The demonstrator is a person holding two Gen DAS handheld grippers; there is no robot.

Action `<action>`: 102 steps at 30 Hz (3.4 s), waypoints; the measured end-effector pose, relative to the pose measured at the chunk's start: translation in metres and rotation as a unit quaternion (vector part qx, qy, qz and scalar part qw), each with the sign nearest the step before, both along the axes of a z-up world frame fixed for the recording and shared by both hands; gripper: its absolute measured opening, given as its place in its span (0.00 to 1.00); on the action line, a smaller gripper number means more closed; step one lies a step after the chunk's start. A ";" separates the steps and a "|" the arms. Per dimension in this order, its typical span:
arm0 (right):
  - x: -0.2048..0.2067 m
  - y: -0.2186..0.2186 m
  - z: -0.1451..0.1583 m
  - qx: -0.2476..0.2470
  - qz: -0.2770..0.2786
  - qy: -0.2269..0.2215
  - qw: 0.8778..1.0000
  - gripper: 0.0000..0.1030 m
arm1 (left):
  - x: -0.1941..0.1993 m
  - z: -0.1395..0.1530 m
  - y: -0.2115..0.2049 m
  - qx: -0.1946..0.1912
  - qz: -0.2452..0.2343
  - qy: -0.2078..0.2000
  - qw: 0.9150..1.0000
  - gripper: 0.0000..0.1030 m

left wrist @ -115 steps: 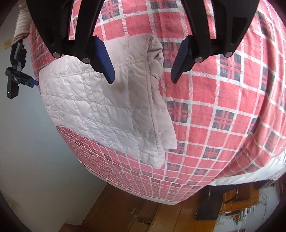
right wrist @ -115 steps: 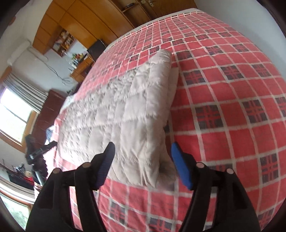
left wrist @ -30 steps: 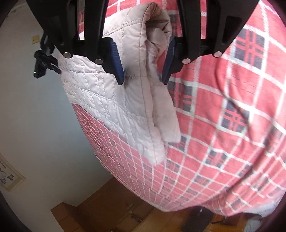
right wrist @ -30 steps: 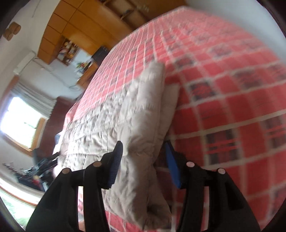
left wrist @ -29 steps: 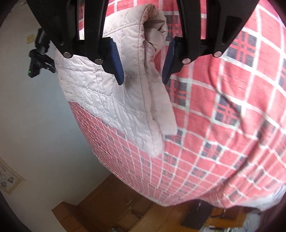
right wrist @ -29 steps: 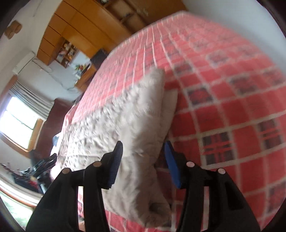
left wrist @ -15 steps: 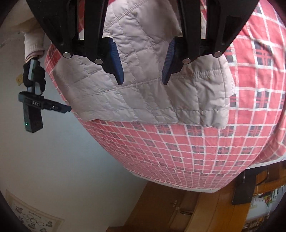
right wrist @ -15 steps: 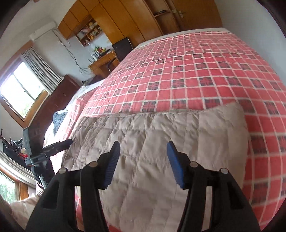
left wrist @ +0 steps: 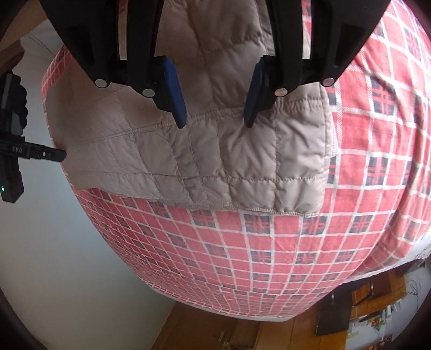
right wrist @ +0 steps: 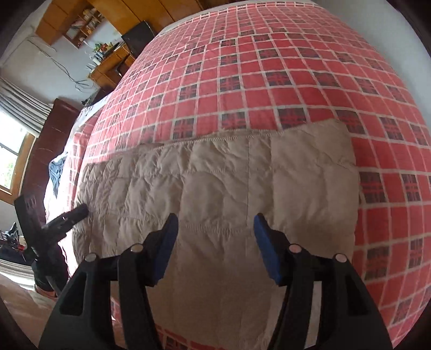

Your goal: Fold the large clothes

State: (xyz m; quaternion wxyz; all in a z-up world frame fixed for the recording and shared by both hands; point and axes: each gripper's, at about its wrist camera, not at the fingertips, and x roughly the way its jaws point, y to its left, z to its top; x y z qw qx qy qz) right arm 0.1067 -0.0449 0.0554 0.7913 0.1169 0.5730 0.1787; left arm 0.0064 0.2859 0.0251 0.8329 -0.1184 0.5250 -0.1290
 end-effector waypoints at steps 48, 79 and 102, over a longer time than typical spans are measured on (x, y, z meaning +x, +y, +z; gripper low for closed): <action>-0.235 -0.072 -0.042 0.079 -0.147 -0.197 0.966 0.72 | -0.102 -0.035 0.002 -0.016 0.033 -0.127 0.991 0.61; -0.129 -0.155 -0.095 0.218 -0.145 -0.038 0.964 0.87 | -0.072 -0.002 -0.020 -0.051 -0.041 -0.091 0.994 0.68; -0.110 -0.098 -0.096 0.167 -0.056 -0.013 0.984 0.34 | -0.062 -0.023 -0.042 0.037 -0.030 -0.074 0.996 0.70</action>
